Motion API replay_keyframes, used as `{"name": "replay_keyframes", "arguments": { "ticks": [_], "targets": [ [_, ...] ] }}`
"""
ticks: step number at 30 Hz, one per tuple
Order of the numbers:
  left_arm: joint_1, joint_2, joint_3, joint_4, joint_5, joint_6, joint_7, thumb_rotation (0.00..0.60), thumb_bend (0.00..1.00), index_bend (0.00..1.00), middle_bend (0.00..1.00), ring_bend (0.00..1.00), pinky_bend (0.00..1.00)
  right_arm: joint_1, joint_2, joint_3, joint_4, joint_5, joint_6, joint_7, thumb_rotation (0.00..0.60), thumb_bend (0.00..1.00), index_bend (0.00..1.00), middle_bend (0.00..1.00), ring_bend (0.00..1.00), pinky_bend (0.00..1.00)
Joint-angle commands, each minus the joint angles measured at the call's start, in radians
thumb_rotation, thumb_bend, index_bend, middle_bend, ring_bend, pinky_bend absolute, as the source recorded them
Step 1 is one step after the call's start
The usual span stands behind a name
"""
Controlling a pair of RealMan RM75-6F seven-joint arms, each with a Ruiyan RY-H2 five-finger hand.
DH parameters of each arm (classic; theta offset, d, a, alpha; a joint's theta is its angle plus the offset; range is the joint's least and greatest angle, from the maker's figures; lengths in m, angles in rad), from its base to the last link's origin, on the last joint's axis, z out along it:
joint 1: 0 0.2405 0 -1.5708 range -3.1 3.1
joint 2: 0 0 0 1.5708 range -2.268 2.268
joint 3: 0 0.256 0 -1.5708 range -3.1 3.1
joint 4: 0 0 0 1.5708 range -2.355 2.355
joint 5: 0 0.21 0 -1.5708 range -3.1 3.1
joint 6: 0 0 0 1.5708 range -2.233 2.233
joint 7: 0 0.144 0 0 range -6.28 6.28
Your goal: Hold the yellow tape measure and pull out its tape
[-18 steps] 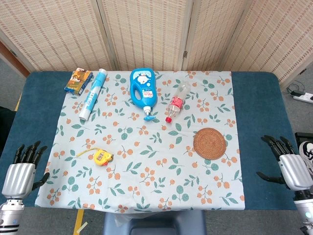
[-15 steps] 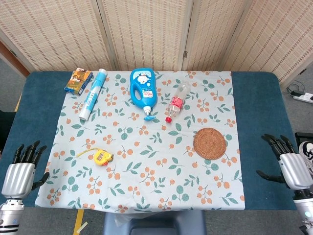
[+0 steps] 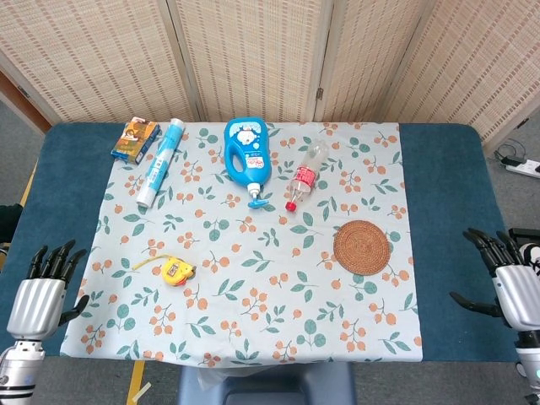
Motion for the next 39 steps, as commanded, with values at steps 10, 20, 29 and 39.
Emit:
{"name": "replay_keyframes", "arguments": {
  "ticks": [10,20,29,39],
  "targets": [
    [-0.191,-0.039,-0.030,0.142,0.058,-0.228,-0.105,0.600,0.32,0.19,0.10,0.14,0.00,-0.016,0.014,-0.005,-0.016,-0.014,0.025,0.000,0.600,0.15,0.15,0.14,0.14,0.01],
    [-0.355,-0.098,0.029,0.301,0.134,-0.461,-0.199,0.600,0.30,0.09,0.08,0.07,0.00,-0.021,0.018,-0.009,-0.027,-0.020,0.029,-0.010,0.600,0.15,0.15,0.14,0.14,0.01],
    [-0.423,-0.187,0.046,0.423,0.120,-0.542,-0.214,0.600,0.30,0.10,0.08,0.07,0.00,-0.033,0.023,-0.013,-0.035,-0.014,0.037,-0.016,0.600,0.15,0.15,0.14,0.14,0.01],
    [-0.473,-0.259,0.065,0.512,0.127,-0.569,-0.220,0.600,0.30,0.15,0.09,0.10,0.00,-0.032,0.025,-0.012,-0.042,-0.015,0.032,-0.026,0.600,0.15,0.15,0.14,0.14,0.01]
  ]
}}
